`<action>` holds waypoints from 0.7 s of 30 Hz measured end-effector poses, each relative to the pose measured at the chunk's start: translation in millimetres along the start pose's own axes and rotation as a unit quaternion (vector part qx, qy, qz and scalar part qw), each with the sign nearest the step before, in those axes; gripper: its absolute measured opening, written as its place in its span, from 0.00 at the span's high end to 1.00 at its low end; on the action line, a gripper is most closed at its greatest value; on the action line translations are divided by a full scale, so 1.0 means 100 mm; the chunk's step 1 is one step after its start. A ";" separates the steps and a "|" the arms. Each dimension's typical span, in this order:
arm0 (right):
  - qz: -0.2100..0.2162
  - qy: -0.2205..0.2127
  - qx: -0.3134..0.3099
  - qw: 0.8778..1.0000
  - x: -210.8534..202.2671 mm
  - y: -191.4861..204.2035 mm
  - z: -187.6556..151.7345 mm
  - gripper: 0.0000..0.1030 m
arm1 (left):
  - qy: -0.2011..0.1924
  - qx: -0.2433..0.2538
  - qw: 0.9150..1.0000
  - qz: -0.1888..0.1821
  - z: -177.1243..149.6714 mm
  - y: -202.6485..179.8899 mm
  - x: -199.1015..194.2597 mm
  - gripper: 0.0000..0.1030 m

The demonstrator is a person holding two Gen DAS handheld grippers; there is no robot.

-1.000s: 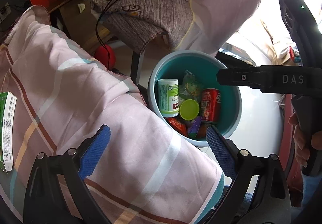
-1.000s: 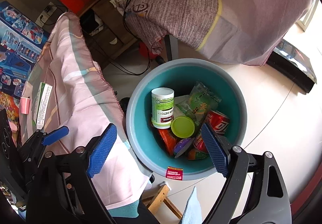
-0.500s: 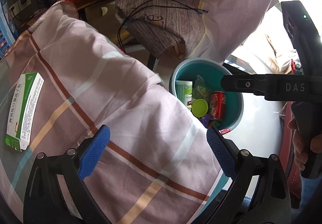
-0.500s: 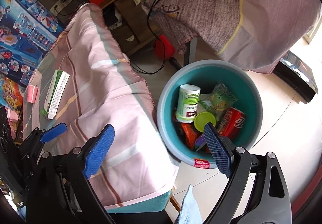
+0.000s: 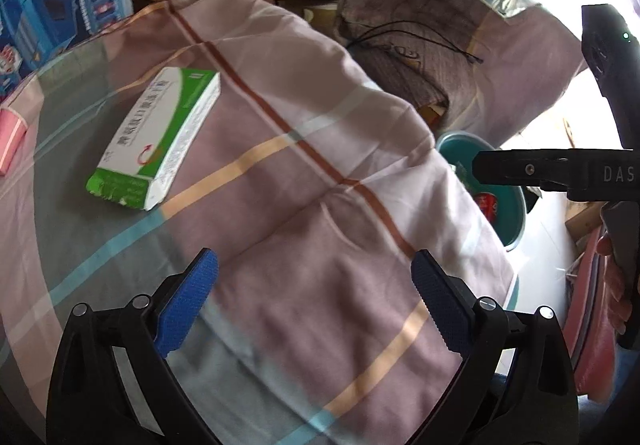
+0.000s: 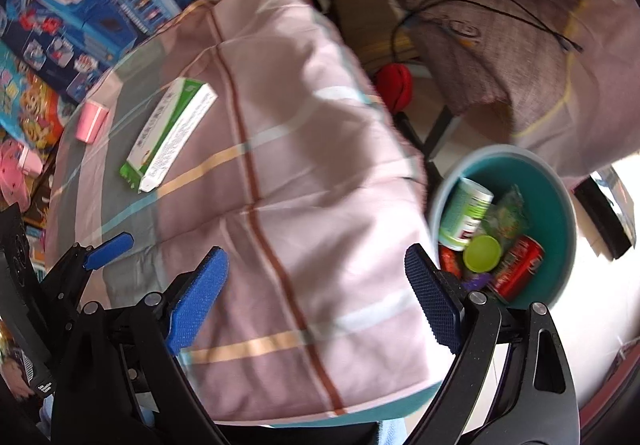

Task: Collect trash
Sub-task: 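Move both open tools back over the table, then grasp the green-and-white medicine box with the right tool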

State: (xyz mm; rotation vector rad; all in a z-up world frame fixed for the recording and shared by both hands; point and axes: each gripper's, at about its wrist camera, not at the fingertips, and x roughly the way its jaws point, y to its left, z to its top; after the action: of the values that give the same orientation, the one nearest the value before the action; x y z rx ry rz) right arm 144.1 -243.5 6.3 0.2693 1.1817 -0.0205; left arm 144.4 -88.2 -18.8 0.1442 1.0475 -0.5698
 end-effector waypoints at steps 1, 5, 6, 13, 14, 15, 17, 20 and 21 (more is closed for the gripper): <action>0.001 0.004 -0.011 1.000 0.05 0.15 0.04 0.16 | -0.002 -0.004 1.000 0.006 -0.03 0.08 -0.03 0.06; 0.001 0.023 -0.044 0.999 0.24 0.62 0.17 0.16 | -0.009 -0.030 0.999 0.030 -0.11 0.58 -0.13 0.06; 0.000 0.027 -0.051 0.998 0.29 0.73 0.20 0.16 | -0.011 -0.038 0.999 0.036 -0.13 0.70 -0.16 0.06; -0.001 0.060 -0.086 0.994 0.75 1.52 0.49 0.16 | -0.026 -0.086 0.994 0.064 -0.21 1.45 -0.30 0.06; -0.002 0.064 -0.087 0.994 0.80 1.59 0.53 0.16 | -0.027 -0.092 0.993 0.068 -0.22 1.56 -0.31 0.06; -0.003 0.067 -0.088 0.994 0.87 1.66 0.58 0.16 | -0.027 -0.099 0.992 0.072 -0.22 1.68 -0.30 0.06; -0.009 0.075 -0.091 0.993 1.01 1.81 0.70 0.16 | -0.027 -0.107 0.991 0.075 -0.21 1.84 -0.30 0.06; -0.020 0.084 -0.092 0.992 1.20 1.97 0.86 0.16 | -0.030 -0.114 0.990 0.081 -0.18 2.08 -0.28 0.06; -0.024 0.087 -0.093 0.992 1.25 2.01 0.91 0.16 | -0.031 -0.115 0.989 0.083 -0.17 2.15 -0.28 0.06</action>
State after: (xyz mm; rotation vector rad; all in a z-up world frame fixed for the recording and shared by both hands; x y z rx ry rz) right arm 306.0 -53.2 -36.8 0.0798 1.3536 0.0719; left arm 230.2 110.7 -36.8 0.0094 1.0230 -0.2981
